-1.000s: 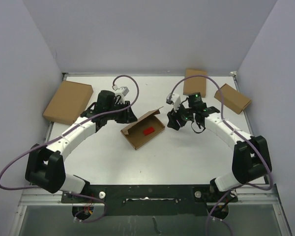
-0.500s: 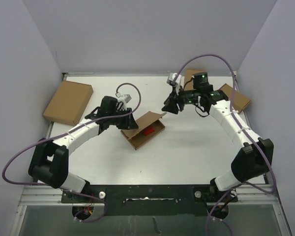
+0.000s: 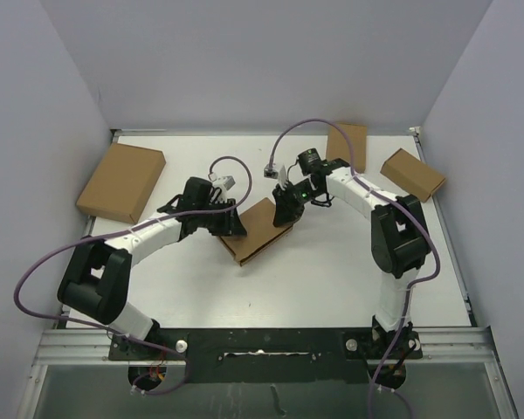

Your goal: Fold the paper box

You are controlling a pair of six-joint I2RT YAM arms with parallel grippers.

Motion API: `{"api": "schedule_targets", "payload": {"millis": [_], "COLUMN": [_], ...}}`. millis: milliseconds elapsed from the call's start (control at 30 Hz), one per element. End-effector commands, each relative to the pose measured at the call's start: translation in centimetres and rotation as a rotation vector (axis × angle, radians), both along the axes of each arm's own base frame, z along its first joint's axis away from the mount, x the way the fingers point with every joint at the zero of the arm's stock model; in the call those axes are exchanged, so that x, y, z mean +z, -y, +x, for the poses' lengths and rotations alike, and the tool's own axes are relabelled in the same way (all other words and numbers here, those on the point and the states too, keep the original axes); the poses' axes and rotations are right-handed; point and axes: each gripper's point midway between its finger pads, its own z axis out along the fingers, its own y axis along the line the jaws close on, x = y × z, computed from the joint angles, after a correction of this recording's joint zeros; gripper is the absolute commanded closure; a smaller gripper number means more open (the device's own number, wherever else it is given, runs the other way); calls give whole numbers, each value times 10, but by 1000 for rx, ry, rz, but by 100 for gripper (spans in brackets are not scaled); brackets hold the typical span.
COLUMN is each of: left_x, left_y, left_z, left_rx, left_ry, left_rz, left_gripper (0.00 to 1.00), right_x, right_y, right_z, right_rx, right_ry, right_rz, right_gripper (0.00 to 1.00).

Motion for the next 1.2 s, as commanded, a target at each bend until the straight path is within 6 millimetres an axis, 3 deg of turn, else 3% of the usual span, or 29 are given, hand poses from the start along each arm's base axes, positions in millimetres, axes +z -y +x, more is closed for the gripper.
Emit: {"api": "schedule_targets", "payload": {"millis": [0, 333, 633, 767, 867, 933, 1067, 1167], "left_x": [-6, -37, -45, -52, -53, -45, 6, 46], "left_y": [8, 3, 1, 0, 1, 2, 9, 8], "left_z": [1, -6, -8, -8, -6, -2, 11, 16], "left_rx": [-11, 27, 41, 47, 52, 62, 78, 97], "left_ry": [-6, -85, -102, -122, -131, -118, -10, 77], "left_rz": [-33, 0, 19, 37, 40, 29, -25, -64], "left_gripper": [72, 72, 72, 72, 72, 71, 67, 64], "right_x": [0, -29, -51, -55, -45, -25, 22, 43], "right_y": [-1, -1, 1, 2, 0, -4, -5, 0], "right_z": [-2, -2, 0, 1, 1, 1, 0, 1], "right_rx": [20, 8, -3, -9, 8, 28, 57, 38], "right_ry": [12, -51, -100, -112, -117, -98, -6, 25], "right_rz": [-30, -75, -111, -117, -73, -5, 114, 194], "right_gripper": [89, 88, 85, 80, 78, 74, 64, 58]}}
